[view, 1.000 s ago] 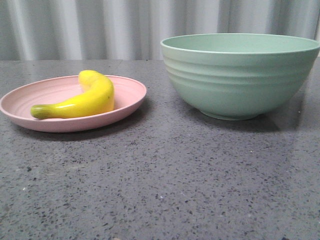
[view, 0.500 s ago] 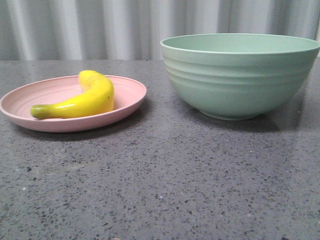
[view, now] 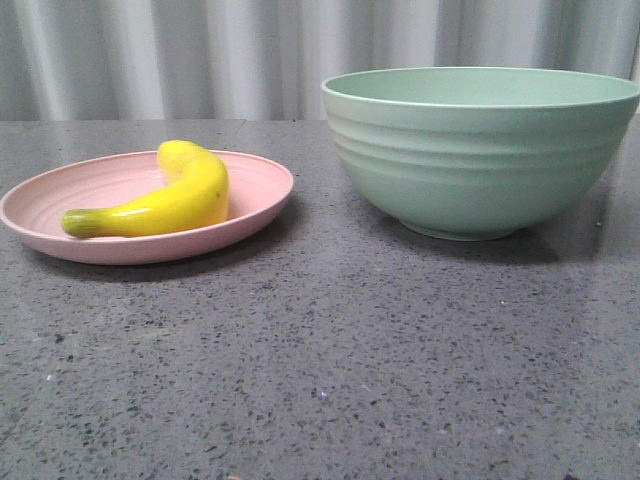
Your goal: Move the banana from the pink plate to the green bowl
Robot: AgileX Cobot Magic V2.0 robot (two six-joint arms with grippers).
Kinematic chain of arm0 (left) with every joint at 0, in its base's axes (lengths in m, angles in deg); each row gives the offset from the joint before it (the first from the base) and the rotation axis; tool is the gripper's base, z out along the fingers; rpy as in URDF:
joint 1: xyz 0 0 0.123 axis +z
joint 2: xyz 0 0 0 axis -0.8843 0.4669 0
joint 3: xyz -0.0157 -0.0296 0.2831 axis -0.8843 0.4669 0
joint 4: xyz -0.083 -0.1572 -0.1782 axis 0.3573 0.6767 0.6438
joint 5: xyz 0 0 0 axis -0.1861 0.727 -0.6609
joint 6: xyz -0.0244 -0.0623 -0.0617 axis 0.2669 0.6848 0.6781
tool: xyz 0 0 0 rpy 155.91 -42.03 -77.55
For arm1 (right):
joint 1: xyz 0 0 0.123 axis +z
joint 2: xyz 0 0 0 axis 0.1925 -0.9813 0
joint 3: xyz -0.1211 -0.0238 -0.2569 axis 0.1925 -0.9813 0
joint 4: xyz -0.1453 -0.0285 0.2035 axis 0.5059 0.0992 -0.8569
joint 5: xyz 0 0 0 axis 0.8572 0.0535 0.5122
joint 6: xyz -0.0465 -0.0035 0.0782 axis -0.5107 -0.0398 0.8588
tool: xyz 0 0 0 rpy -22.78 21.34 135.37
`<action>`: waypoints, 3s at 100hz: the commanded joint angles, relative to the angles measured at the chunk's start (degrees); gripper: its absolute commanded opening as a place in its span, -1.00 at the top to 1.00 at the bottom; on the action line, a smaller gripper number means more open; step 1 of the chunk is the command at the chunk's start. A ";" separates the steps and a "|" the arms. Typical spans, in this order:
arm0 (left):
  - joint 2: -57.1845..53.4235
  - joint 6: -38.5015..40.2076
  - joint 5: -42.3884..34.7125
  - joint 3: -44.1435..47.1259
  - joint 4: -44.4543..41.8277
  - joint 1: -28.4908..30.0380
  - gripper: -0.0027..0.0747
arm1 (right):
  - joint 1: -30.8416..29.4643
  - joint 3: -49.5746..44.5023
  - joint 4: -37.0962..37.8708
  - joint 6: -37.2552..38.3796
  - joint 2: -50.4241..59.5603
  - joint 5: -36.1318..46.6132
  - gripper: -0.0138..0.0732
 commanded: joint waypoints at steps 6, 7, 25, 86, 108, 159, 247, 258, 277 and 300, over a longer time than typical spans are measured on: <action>4.37 -0.03 1.75 -5.54 -0.01 -3.19 -0.25 | -0.44 1.60 -0.11 0.00 -0.83 4.71 0.80; 4.83 -0.03 1.97 -5.93 -0.01 -3.38 -0.25 | -0.44 1.60 -0.11 0.00 -0.83 4.71 0.80; 11.24 -0.42 3.97 -10.27 -0.01 -9.34 -0.25 | -0.44 1.60 -0.11 0.00 -0.83 4.71 0.80; 39.99 -0.42 13.89 -24.14 0.50 -33.51 -0.25 | -0.44 1.60 -0.11 0.00 -0.83 4.71 0.80; 48.29 -0.42 14.70 -27.55 2.05 -38.74 -0.25 | -0.44 1.60 -0.11 0.00 -0.83 4.71 0.80; 62.17 -0.42 16.92 -31.83 3.84 -40.61 -0.25 | -0.44 1.60 -0.11 0.00 -0.83 4.79 0.80; 65.72 -0.42 13.70 -32.11 3.08 -40.61 -0.25 | -0.34 1.60 -0.11 0.00 -0.83 4.84 0.80; 65.72 -0.42 13.70 -32.11 3.08 -40.61 -0.18 | -0.34 1.60 -0.11 0.00 -0.83 4.84 0.80; 65.72 -0.42 13.70 -32.11 3.08 -40.61 0.07 | -0.34 1.60 -0.11 0.00 -0.83 4.84 0.80; 65.72 -0.42 13.70 -32.11 3.08 -40.61 0.29 | -0.34 1.60 -0.11 0.00 -0.83 4.84 0.80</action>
